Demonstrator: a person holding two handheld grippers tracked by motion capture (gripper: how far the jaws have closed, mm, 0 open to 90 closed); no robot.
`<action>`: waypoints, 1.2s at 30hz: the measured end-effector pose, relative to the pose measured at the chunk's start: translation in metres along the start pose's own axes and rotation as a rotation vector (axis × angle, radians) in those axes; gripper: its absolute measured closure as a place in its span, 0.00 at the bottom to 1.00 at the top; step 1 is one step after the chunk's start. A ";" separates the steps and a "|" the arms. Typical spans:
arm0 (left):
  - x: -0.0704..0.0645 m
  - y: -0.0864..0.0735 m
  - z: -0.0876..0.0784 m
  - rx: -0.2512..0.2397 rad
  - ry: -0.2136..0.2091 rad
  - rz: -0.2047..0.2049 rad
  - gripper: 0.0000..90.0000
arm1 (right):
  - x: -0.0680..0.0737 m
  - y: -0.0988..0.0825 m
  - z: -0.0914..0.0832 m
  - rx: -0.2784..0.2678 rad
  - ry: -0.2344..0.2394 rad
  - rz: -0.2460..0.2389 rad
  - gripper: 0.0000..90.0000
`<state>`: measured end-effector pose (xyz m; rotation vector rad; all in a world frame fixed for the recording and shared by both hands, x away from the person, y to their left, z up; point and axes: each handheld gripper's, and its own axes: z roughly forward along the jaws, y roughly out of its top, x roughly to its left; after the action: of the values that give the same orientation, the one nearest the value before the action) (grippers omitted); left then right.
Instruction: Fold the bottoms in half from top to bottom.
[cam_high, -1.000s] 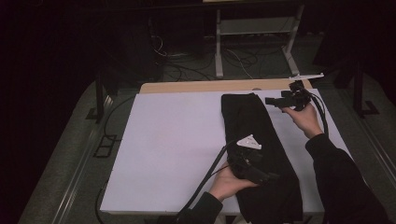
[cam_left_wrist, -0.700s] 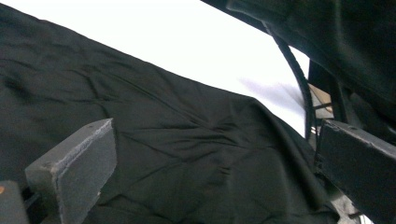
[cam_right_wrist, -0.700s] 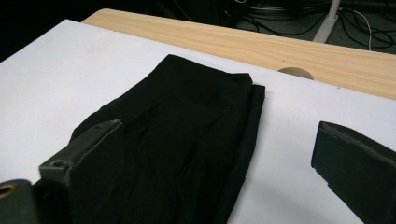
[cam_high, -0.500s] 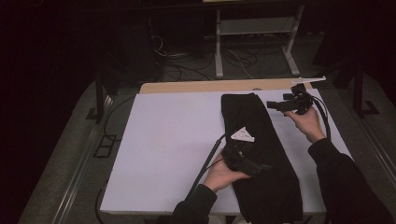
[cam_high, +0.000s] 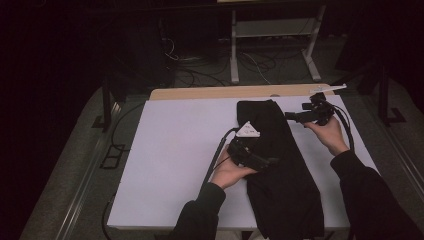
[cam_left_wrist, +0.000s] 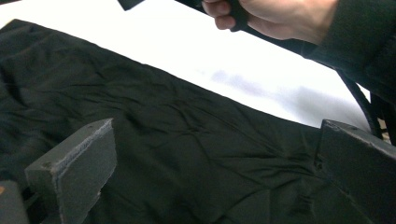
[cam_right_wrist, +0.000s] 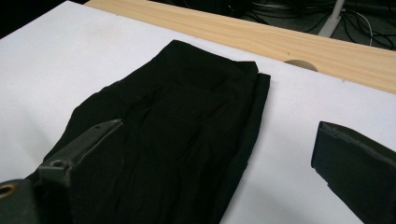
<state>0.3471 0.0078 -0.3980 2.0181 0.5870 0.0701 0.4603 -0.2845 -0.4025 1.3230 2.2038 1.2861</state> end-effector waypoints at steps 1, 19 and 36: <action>0.002 0.001 -0.001 -0.003 0.001 -0.002 0.00 | 0.000 0.000 0.000 0.000 0.001 0.000 0.03; 0.038 0.024 -0.006 0.001 0.067 0.001 0.00 | 0.015 0.006 -0.001 0.014 0.022 -0.048 0.03; 0.080 0.027 -0.005 -0.021 0.119 -0.054 0.00 | 0.014 0.019 0.003 0.033 0.019 -0.061 0.03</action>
<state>0.4260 0.0363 -0.3882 1.9858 0.7130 0.1643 0.4655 -0.2683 -0.3860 1.2497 2.2693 1.2505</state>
